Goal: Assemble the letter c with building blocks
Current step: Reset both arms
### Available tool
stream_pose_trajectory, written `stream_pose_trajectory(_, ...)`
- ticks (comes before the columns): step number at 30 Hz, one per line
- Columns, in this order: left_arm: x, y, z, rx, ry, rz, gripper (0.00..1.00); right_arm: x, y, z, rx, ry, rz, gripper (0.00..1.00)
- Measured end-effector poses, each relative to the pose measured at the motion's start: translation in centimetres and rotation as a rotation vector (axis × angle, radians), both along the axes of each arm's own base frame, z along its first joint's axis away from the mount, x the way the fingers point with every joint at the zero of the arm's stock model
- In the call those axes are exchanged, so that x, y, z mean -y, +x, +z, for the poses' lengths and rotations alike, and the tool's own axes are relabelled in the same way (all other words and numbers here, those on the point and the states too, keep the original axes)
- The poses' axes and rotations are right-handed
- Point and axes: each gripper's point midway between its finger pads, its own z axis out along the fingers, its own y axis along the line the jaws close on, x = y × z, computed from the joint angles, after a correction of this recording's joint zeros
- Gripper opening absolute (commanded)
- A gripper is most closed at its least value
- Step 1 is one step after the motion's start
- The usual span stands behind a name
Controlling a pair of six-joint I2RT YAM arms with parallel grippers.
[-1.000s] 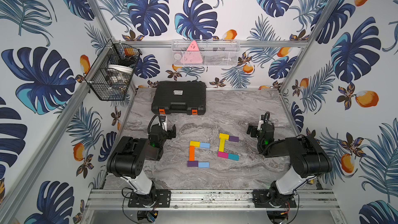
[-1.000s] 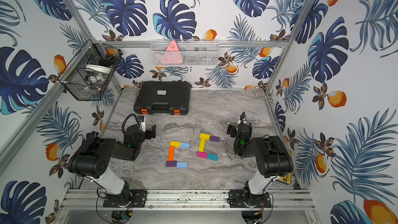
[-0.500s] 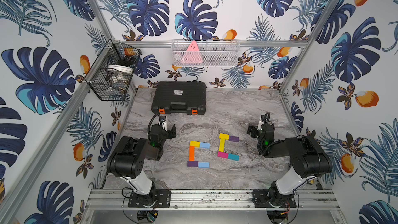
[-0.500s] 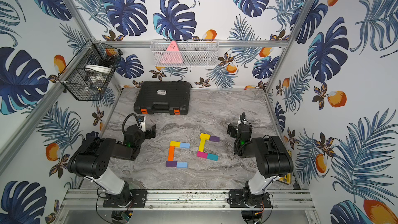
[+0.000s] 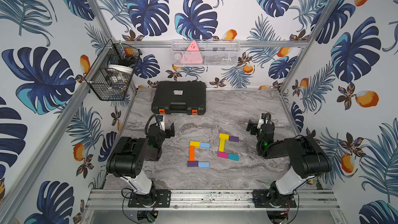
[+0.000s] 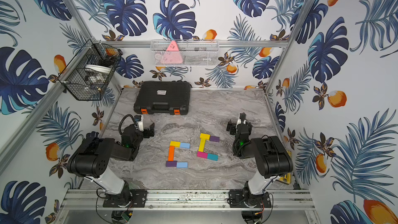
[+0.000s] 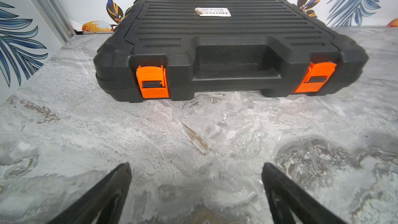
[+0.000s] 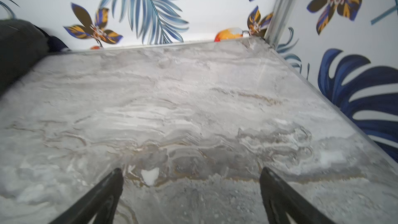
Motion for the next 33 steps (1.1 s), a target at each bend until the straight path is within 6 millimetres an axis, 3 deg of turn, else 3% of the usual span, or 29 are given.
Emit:
stream_pose_trajectory(6,-0.2,-0.1,-0.7,-0.034,0.019,0.022,0.99,0.6,-0.4,-0.9,-0.036,0.001,-0.031,1.00)
stream_pose_trajectory(28,-0.2,-0.3,-1.1,-0.053,0.047,0.030,0.99,0.7,-0.4,-1.0,-0.037,0.000,-0.035,1.00)
stream_pose_trajectory(31,1.0,-2.4,-1.5,-0.024,0.044,-0.054,0.99,-0.3,-0.9,-1.4,-0.048,0.001,0.033,1.00)
stream_pose_trajectory(33,1.8,-4.9,-3.4,-0.041,0.047,-0.107,0.99,-1.5,-2.0,-1.9,-0.048,0.005,0.115,1.00)
